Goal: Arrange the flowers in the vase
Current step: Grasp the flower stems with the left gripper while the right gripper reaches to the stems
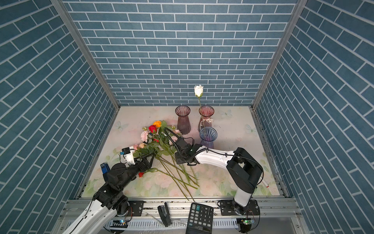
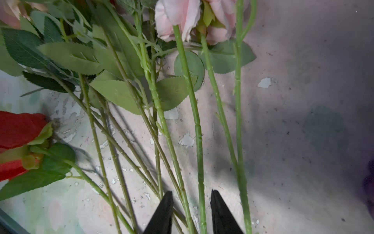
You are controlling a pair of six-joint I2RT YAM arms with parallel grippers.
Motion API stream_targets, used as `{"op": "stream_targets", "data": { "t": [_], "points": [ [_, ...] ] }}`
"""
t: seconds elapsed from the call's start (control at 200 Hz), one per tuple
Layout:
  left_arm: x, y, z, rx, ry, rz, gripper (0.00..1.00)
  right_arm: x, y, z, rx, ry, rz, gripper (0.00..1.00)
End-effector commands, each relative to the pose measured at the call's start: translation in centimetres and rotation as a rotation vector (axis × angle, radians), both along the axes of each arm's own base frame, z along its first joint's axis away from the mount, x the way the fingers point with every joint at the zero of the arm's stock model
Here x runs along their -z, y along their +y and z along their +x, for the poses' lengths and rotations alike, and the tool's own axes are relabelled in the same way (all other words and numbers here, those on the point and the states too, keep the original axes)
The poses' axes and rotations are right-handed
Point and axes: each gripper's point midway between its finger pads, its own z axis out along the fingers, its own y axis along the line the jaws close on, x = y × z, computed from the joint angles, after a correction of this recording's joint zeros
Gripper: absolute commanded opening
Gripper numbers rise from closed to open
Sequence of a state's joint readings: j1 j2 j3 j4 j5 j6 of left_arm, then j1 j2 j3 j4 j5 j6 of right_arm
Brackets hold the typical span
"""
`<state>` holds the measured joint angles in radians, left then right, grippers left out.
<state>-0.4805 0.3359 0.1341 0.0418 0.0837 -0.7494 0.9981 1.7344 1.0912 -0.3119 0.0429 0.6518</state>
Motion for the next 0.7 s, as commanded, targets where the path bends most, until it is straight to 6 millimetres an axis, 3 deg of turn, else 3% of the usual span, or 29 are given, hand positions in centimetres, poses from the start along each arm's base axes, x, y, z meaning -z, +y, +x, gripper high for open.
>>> {"op": "stream_targets", "data": {
  "t": [0.0, 0.205, 0.355, 0.495, 0.695],
  "points": [
    [0.8, -0.2, 0.2, 0.008, 0.034, 0.005, 0.96, 0.3, 0.2, 1.0, -0.003, -0.033, -0.026, 0.33],
    [1.2, -0.9, 0.8, 0.036, 0.069, 0.02, 0.96, 2.5, 0.7, 1.1, 0.001, 0.012, -0.035, 0.29],
    [1.3, -1.1, 0.9, 0.044, 0.072, 0.015, 0.96, 3.0, 0.8, 1.0, -0.004, 0.019, -0.048, 0.1],
    [1.2, -1.5, 0.9, 0.063, 0.063, 0.009, 0.93, 1.5, 0.6, 1.0, -0.007, -0.013, -0.021, 0.03],
    [0.0, -3.0, 0.6, 0.151, 0.049, 0.0, 0.89, -2.8, -0.2, 0.3, -0.047, -0.076, -0.006, 0.0]
  ]
}}
